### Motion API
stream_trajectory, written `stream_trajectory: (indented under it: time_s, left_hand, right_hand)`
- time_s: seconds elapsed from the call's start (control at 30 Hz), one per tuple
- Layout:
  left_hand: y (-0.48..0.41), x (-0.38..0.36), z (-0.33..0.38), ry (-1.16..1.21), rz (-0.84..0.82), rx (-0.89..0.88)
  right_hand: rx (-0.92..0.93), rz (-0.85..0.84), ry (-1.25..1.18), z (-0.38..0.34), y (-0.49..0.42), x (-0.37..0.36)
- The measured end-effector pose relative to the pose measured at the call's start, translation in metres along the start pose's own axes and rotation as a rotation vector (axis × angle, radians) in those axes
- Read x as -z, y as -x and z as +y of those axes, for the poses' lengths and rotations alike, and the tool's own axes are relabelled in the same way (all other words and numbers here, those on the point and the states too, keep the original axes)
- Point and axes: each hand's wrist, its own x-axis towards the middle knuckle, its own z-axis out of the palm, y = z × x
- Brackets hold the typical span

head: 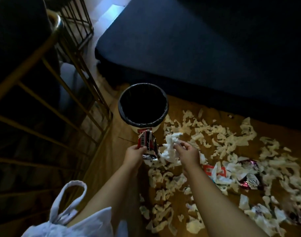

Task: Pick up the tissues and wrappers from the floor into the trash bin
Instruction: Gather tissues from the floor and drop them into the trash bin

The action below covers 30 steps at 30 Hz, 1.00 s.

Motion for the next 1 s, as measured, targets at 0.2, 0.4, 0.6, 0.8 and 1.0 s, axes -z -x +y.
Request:
stream_trajectory:
  time_s: [0.2,0.4,0.6,0.8,1.0]
  left_hand:
    - [-0.090,0.008,0.032,0.095,0.073,-0.015]
    - [-0.207,0.009,0.060,0.070,0.114,0.000]
    - [-0.298,0.005,0.071,0.011,0.113,0.071]
    - [-0.344,0.009,0.072,-0.061,0.045,0.099]
    - [-0.339,0.012,0.071,-0.147,0.025,0.072]
  right_hand:
    - [-0.017,-0.033,-0.042,-0.033,-0.077,-0.053]
    - [0.010,0.000,0.006,-0.052,-0.174,-0.123]
    - [-0.092,0.050,0.038,-0.052,-0.244,-0.174]
    - [-0.138,0.023,0.039,-0.044,-0.282,-0.195]
    - [-0.153,-0.042,0.047,-0.046,-0.268,-0.193]
